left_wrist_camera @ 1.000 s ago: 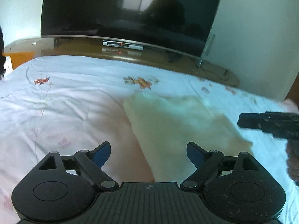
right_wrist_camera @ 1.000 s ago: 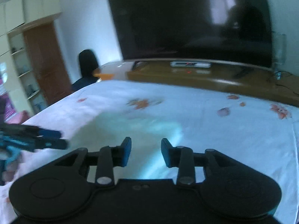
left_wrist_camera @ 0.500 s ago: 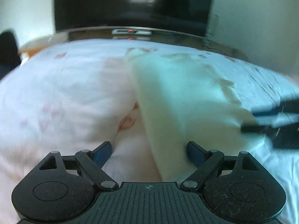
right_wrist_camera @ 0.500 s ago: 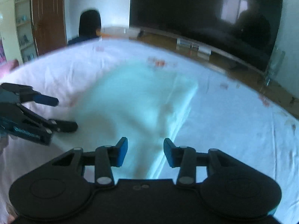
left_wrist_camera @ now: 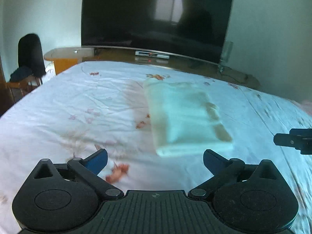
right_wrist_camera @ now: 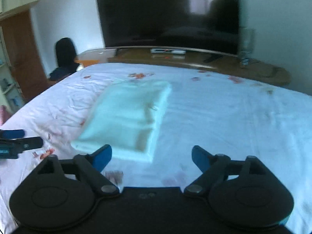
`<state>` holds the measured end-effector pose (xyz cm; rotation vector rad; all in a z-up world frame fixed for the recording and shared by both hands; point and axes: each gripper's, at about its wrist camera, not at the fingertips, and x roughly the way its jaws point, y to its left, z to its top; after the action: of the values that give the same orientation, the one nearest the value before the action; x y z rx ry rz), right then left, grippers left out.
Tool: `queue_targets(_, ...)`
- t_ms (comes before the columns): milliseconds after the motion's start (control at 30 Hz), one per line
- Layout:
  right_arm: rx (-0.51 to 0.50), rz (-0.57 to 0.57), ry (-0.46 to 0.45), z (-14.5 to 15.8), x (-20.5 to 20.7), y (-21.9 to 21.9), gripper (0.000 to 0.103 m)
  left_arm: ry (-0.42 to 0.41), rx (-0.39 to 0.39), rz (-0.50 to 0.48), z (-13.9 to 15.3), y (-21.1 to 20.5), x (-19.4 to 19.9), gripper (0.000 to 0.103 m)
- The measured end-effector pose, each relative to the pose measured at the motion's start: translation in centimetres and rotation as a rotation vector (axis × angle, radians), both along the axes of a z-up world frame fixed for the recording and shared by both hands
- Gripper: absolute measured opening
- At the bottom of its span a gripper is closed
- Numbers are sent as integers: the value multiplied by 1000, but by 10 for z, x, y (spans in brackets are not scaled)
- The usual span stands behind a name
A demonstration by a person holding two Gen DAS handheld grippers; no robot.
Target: Fold small clothes
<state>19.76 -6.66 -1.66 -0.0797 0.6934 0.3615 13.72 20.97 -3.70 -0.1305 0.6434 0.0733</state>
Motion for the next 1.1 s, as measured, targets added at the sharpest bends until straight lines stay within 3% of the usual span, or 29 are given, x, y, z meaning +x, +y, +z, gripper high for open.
queue_targets(133, -2, -70, 22, 17, -48, -19, 95, -26, -19, -3, 21, -21, -42, 103)
queue_targets(267, 18, -78, -68, 40, -103, -32, 95, -56, 13, 31, 40, -44, -85, 103)
queue_targets(500, -18, -48, -172, 70, -176, -38, 95, -144, 50, 2, 80, -77, -159, 103)
queue_targets(733, 2, -96, -204, 84, -211, -50, 96, -193, 68, -28, 99, -93, -190, 103)
queue_targets(1100, 3, -128, -260, 101, -230, -55, 96, -229, 64, -46, 111, -106, -207, 103)
